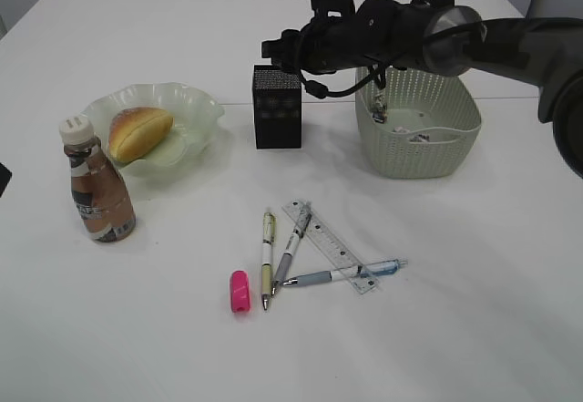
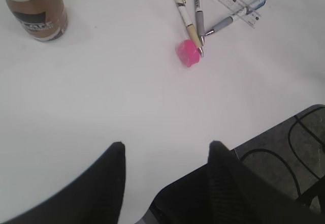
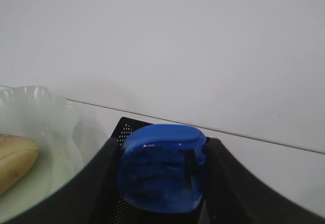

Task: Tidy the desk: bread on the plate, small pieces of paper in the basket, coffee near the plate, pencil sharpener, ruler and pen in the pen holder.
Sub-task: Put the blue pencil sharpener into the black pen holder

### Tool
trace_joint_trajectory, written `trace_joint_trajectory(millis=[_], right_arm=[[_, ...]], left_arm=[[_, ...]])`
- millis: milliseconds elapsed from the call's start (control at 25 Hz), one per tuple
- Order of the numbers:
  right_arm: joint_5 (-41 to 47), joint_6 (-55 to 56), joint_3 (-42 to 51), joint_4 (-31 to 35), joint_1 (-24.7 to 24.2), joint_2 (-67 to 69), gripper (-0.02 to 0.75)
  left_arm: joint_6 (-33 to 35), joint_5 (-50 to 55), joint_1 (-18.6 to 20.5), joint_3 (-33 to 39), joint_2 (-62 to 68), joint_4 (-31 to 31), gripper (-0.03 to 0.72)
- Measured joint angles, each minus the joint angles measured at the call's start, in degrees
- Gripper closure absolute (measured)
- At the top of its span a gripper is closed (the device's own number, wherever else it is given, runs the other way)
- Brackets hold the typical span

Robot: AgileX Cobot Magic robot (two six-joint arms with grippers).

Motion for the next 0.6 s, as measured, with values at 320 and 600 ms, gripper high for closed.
trace_joint_trajectory(millis=[320,600], right_arm=[[0.34,-1.22,0.0,0.0,0.0,0.0,0.37],[0.48,-1.36,0.0,0.1,0.0,0.0,0.364]], left_arm=[[-0.11,0.0,0.0,0.0,0.0,0.0,0.308],[-0.11,0.0,0.0,0.0,0.0,0.0,0.308]])
